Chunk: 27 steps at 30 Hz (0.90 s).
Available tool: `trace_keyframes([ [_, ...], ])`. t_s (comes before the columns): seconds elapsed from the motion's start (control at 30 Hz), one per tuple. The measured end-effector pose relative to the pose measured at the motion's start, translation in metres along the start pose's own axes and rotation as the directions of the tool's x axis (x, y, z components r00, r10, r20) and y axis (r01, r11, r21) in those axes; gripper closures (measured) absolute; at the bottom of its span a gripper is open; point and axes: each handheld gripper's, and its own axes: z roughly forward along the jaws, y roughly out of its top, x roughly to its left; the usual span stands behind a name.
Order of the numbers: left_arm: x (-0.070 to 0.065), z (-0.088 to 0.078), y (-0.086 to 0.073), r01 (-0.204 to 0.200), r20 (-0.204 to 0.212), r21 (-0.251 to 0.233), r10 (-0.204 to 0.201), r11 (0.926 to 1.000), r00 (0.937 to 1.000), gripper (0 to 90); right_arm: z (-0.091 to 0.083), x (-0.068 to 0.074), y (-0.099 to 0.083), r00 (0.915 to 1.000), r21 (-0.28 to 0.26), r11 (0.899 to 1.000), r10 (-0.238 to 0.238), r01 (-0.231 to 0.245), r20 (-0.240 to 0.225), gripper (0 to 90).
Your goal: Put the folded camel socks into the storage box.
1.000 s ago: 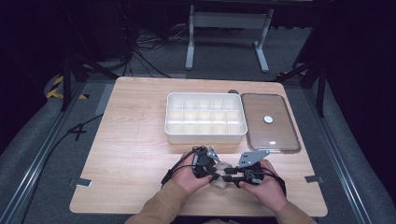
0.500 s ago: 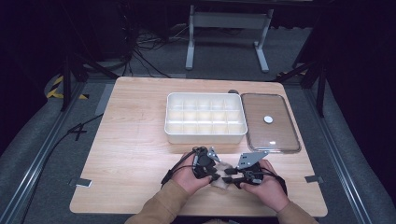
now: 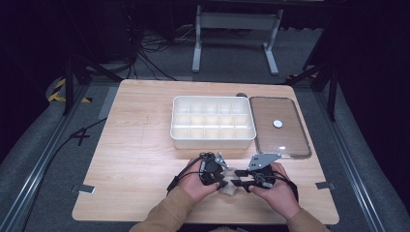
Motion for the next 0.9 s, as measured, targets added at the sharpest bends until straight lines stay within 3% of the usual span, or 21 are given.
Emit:
trace_keyframes([
  [0.13,0.000,0.000,0.000,0.004,-0.002,0.003,-0.004,1.0000,1.0000,70.8,-0.001,-0.003,0.007,0.9976,-0.031,0.999,0.042,-0.040,0.055,57.5],
  [0.23,-0.001,0.000,0.000,0.008,-0.001,0.004,-0.008,1.0000,1.0000,70.9,0.003,-0.007,0.004,0.9936,-0.008,0.998,0.067,-0.066,0.091,54.7],
  [0.33,-0.001,0.000,0.000,0.008,0.004,0.003,-0.008,1.0000,1.0000,71.0,0.005,-0.009,0.002,0.9922,-0.002,0.997,0.079,-0.079,0.096,54.1],
  [0.43,-0.001,0.000,0.000,0.002,0.005,0.001,-0.002,1.0000,1.0000,71.0,0.012,-0.014,-0.005,0.9897,0.064,0.991,0.114,-0.120,0.086,52.0],
  [0.6,-0.001,0.001,0.000,0.000,0.004,0.008,0.000,1.0000,1.0000,71.1,0.016,-0.017,-0.008,0.9852,0.078,0.984,0.155,-0.161,0.072,53.0],
  [0.7,-0.001,0.001,0.000,0.001,0.002,0.024,-0.001,0.9997,1.0000,71.3,0.018,-0.019,-0.010,0.9773,0.079,0.975,0.206,-0.210,0.048,55.1],
  [0.9,-0.001,0.002,-0.001,0.007,-0.002,0.022,-0.007,0.9997,1.0000,71.4,0.021,-0.022,-0.012,0.9478,0.083,0.944,0.318,-0.319,0.028,55.5],
])
